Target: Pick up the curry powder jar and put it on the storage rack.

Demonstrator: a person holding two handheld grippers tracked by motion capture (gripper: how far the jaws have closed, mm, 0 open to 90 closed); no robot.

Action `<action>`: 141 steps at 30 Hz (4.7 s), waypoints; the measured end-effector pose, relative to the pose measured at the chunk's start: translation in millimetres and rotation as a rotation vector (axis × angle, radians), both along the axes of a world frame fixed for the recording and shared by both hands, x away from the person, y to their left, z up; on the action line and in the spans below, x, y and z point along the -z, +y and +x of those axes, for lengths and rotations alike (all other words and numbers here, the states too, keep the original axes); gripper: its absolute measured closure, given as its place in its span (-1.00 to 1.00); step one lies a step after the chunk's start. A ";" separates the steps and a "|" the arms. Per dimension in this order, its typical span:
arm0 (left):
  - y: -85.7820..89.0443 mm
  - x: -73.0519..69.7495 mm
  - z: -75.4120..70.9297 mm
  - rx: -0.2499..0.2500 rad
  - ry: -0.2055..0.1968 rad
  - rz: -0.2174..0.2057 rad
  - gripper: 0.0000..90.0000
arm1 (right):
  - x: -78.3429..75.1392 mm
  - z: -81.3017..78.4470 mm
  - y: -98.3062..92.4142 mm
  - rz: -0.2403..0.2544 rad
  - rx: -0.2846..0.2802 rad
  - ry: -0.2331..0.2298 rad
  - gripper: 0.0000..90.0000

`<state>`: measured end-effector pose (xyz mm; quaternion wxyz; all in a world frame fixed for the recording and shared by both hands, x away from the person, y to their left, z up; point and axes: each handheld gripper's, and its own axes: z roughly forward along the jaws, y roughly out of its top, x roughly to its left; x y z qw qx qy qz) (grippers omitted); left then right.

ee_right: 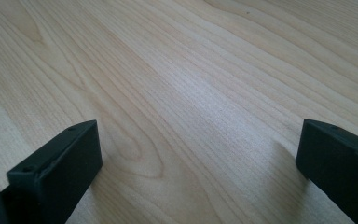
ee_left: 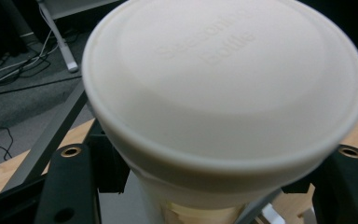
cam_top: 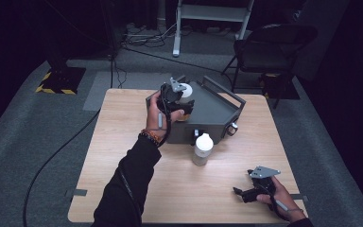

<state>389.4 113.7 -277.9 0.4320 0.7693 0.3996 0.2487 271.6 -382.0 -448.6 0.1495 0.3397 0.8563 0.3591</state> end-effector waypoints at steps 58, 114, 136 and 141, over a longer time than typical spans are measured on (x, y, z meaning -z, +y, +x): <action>12.6 39.7 8.9 -0.062 -0.014 -0.097 -0.93 | 0.0 0.1 -0.4 0.000 -0.006 0.001 -1.00; 25.5 75.0 -96.7 0.114 -0.089 0.184 -0.96 | 0.0 0.3 -0.4 0.000 -0.007 0.001 -1.00; 36.5 117.4 -114.3 0.153 0.017 0.273 -0.96 | -0.1 0.7 -0.7 0.000 -0.009 0.001 -1.00; 42.6 126.4 -119.1 0.158 0.039 0.262 -0.96 | 0.0 0.7 -0.7 0.000 -0.009 0.001 -1.00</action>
